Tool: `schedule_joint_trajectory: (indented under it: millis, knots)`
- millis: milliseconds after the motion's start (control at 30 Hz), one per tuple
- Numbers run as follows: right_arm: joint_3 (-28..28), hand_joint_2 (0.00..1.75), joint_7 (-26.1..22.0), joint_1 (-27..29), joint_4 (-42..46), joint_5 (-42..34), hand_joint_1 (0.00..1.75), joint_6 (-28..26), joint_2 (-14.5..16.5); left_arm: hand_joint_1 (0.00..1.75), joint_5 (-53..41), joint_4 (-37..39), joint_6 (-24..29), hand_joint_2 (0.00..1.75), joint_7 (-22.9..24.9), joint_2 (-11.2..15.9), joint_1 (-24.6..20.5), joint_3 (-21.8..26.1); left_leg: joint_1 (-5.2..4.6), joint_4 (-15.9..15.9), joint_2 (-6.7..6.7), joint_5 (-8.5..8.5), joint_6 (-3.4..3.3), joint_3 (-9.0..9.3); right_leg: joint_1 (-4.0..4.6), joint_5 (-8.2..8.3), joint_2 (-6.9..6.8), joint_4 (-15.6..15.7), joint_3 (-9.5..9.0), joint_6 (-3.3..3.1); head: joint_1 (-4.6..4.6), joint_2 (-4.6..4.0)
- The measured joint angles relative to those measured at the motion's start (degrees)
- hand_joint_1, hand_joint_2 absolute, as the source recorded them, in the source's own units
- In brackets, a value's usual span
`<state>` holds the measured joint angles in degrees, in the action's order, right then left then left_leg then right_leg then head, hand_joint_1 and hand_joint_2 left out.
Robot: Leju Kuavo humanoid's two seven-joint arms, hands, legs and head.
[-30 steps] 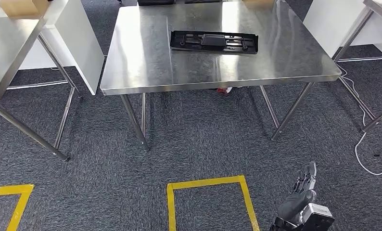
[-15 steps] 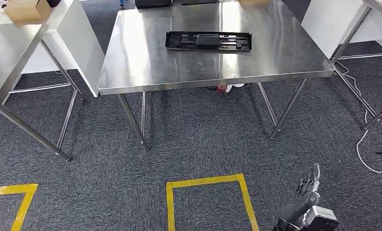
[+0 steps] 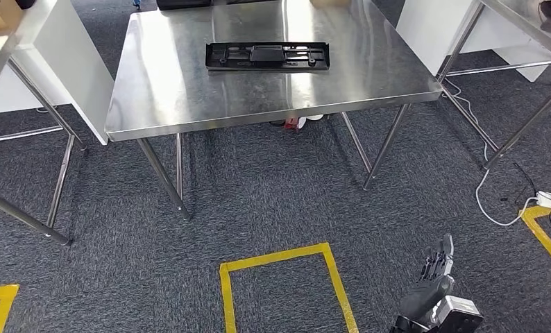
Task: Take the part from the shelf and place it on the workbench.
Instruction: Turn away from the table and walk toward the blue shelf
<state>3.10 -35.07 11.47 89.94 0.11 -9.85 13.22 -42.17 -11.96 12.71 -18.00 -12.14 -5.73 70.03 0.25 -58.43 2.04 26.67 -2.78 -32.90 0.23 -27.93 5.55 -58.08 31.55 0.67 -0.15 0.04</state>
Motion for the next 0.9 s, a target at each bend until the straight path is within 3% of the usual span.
schedule_joint_trajectory:
  millis: [67, 133, 200, 233, 267, 333, 400, 467, 500, 567, 633, 700, 733, 800, 867, 900]
  knots:
    - [0.02, 0.00, -0.07, -0.22, -0.21, 0.02, 0.00, 0.06, -0.06, 0.00, 0.14, -0.01, 0.03, 0.00, -0.03, -0.13, -0.03, 0.02, 0.26, 0.94, -1.41, -0.41, -0.24, 0.34, 0.11, -1.46, -2.11, -2.74, 1.67, 0.16, 0.22, 0.00]
    - [0.03, 0.00, -0.11, -0.42, -0.43, 0.02, 0.00, 0.06, -0.10, 0.00, 0.15, -0.02, 0.03, 0.00, -0.04, -0.18, 0.07, 0.04, 0.30, 1.20, -2.85, -0.54, -0.42, 0.32, -0.26, -4.55, -4.32, -9.46, 5.08, 0.20, 0.46, 0.00]
    - [0.03, 0.00, -0.12, -0.41, -0.74, 0.02, 0.00, 0.06, -0.15, 0.00, 0.16, -0.02, 0.03, 0.00, -0.03, -0.21, 0.14, 0.04, 0.32, 1.17, -4.37, -0.53, -0.40, 0.18, -0.82, -6.39, -4.78, -15.19, 7.95, 0.86, 0.56, 0.00]
    - [0.04, 0.00, -0.12, -0.39, -0.89, 0.02, 0.00, 0.06, -0.19, 0.00, 0.17, -0.02, 0.03, 0.00, -0.03, -0.25, 0.15, 0.04, 0.38, 1.14, -5.11, -0.49, -0.33, 0.14, -1.17, -6.01, -4.98, -15.24, 7.91, 1.50, 0.58, 0.00]
    - [0.05, 0.00, -0.12, -0.38, -1.02, 0.02, 0.00, 0.06, -0.23, 0.00, 0.17, -0.02, 0.03, 0.00, -0.03, -0.29, 0.14, 0.04, 0.48, 1.08, -5.82, -0.43, -0.20, 0.17, -1.55, -4.74, -5.46, -12.79, 6.57, 2.27, 0.61, 0.00]
    - [0.04, 0.00, -0.13, -0.52, -1.19, 0.01, 0.00, 0.10, -0.29, 0.00, 0.19, -0.03, 0.01, 0.00, -0.03, -0.31, 0.12, 0.04, 0.50, 0.72, -7.03, -0.13, 0.45, 0.32, -2.05, -1.64, -7.98, -4.53, 2.22, 3.48, 0.69, 0.00]
    - [-0.02, 0.00, -0.19, -0.81, -1.29, -0.02, 0.00, 0.16, -0.30, 0.00, 0.19, -0.04, 0.01, 0.00, -0.03, -0.26, 0.10, 0.04, 0.32, 0.35, -7.99, 0.25, 1.36, 0.49, -1.92, -0.18, -9.53, 0.05, 0.01, 3.13, 0.69, 0.00]
    - [-0.02, 0.00, -0.26, -1.00, -1.37, -0.02, 0.00, 0.23, -0.31, 0.00, 0.18, -0.04, 0.02, 0.00, -0.03, -0.27, 0.02, 0.05, 0.41, 0.45, -9.00, 0.34, 2.09, 0.79, -1.55, 0.06, -8.47, 0.31, 0.29, 2.02, 0.57, 0.00]
    - [0.01, 0.00, -0.27, -1.02, -1.38, 0.01, 0.00, 0.29, -0.28, 0.00, 0.16, -0.04, 0.03, 0.00, -0.03, -0.28, -0.02, 0.05, 0.62, 0.40, -8.79, 0.49, 2.51, 0.90, -1.72, 0.21, -7.83, 0.38, 0.32, 1.58, 0.48, 0.00]
    - [0.03, 0.00, -0.27, -1.10, -1.39, 0.07, 0.00, 0.43, -0.14, 0.00, 0.09, -0.04, 0.05, 0.00, -0.02, -0.28, -0.02, 0.07, 0.98, -1.75, -6.31, 2.58, 3.15, 0.21, -2.11, 0.66, -6.56, 0.52, 0.15, 0.66, 0.36, 0.00]
    - [0.03, 0.00, -0.22, -1.18, -1.39, 0.17, 0.00, 0.56, 0.12, 0.00, -0.05, -0.04, 0.11, 0.00, 0.02, -0.26, 0.13, 0.07, 1.07, -8.30, -3.15, 6.84, 3.31, -2.49, -2.10, 1.01, -5.36, 0.51, 0.28, 0.05, 0.15, 0.00]
    - [0.09, 0.00, 0.20, -1.16, -1.45, 0.22, 0.00, 0.53, 0.29, 0.00, -0.27, -0.04, 0.15, 0.00, 0.14, -0.23, 0.31, 0.07, 1.06, -14.85, -2.19, 9.55, 3.14, -5.28, -1.78, 1.18, -3.91, 0.48, 0.52, -0.21, 0.05, 0.00]
    - [0.20, 0.00, 0.45, -1.12, -1.55, 0.15, 0.00, 0.43, 0.28, 0.00, -0.37, -0.04, 0.16, 0.00, 0.21, -0.21, 0.37, 0.07, 1.05, -15.66, -2.07, 9.29, 2.98, -5.56, -1.68, 1.24, -3.09, 0.46, 0.55, -0.29, 0.05, 0.00]
    - [0.54, 0.00, 0.62, -1.08, -1.97, -0.21, 0.00, 0.25, 0.17, 0.00, -0.62, -0.04, 0.15, 0.00, 0.33, -0.15, 0.42, 0.06, 1.07, -10.85, -1.36, 5.91, 2.48, -3.06, -1.60, 1.33, -1.50, 0.44, 0.47, -0.31, 0.05, 0.00]
    - [0.92, 0.00, 0.35, -1.13, -2.55, -0.72, 0.00, 0.26, 0.05, 0.00, -0.86, -0.03, 0.14, 0.00, 0.44, -0.01, 0.42, 0.04, 1.15, -3.37, 1.80, 2.80, 1.91, 0.56, -1.48, 1.46, -0.07, 0.36, 0.55, -0.07, 0.11, 0.00]
    - [1.06, 0.00, 0.21, -1.17, -2.83, -0.90, 0.00, 0.28, 0.01, 0.00, -0.94, -0.03, 0.16, 0.00, 0.54, 0.05, 0.42, 0.03, 1.10, -1.12, 2.99, 2.15, 1.73, 1.61, -1.50, 1.58, 0.54, 0.31, 0.74, 0.18, 0.10, 0.00]
